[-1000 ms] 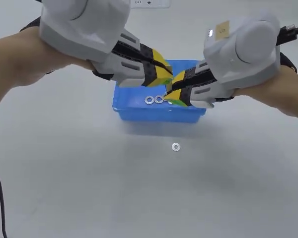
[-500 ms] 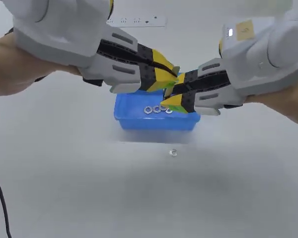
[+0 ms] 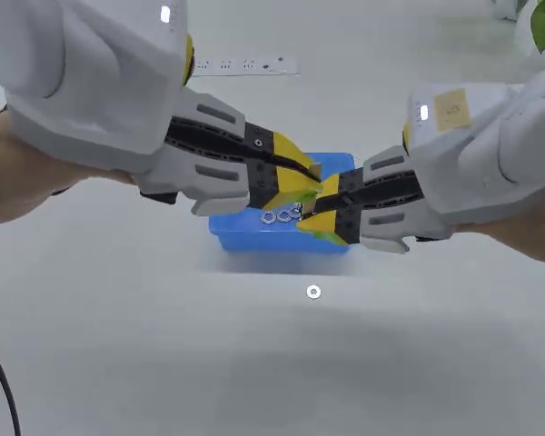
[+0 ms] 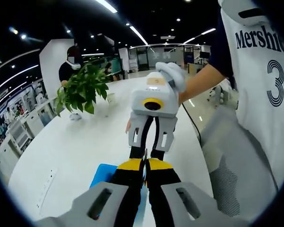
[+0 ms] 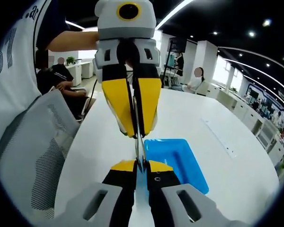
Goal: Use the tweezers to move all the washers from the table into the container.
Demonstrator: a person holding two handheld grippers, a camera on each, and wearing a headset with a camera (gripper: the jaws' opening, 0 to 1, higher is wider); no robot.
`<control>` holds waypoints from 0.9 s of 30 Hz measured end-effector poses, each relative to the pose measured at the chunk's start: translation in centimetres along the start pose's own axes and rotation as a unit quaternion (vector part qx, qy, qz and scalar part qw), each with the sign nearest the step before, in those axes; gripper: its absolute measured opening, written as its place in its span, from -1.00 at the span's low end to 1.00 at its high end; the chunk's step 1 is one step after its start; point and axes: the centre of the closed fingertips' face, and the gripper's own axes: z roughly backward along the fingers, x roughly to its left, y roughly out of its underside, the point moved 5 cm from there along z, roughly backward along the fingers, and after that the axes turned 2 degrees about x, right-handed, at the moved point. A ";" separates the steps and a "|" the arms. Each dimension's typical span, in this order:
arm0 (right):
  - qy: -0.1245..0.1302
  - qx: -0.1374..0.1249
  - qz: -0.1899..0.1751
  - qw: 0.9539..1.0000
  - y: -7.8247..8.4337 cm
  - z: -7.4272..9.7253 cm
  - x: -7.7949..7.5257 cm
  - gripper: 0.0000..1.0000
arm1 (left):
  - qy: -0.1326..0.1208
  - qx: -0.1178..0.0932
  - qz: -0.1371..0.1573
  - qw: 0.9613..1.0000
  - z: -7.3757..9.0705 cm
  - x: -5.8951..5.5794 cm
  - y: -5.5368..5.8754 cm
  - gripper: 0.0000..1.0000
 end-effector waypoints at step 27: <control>-0.032 0.056 -0.032 0.997 5.1 -1.9 5.0 -0.80 | 0.051 0.034 0.068 0.996 -2.8 -5.0 4.1 -0.88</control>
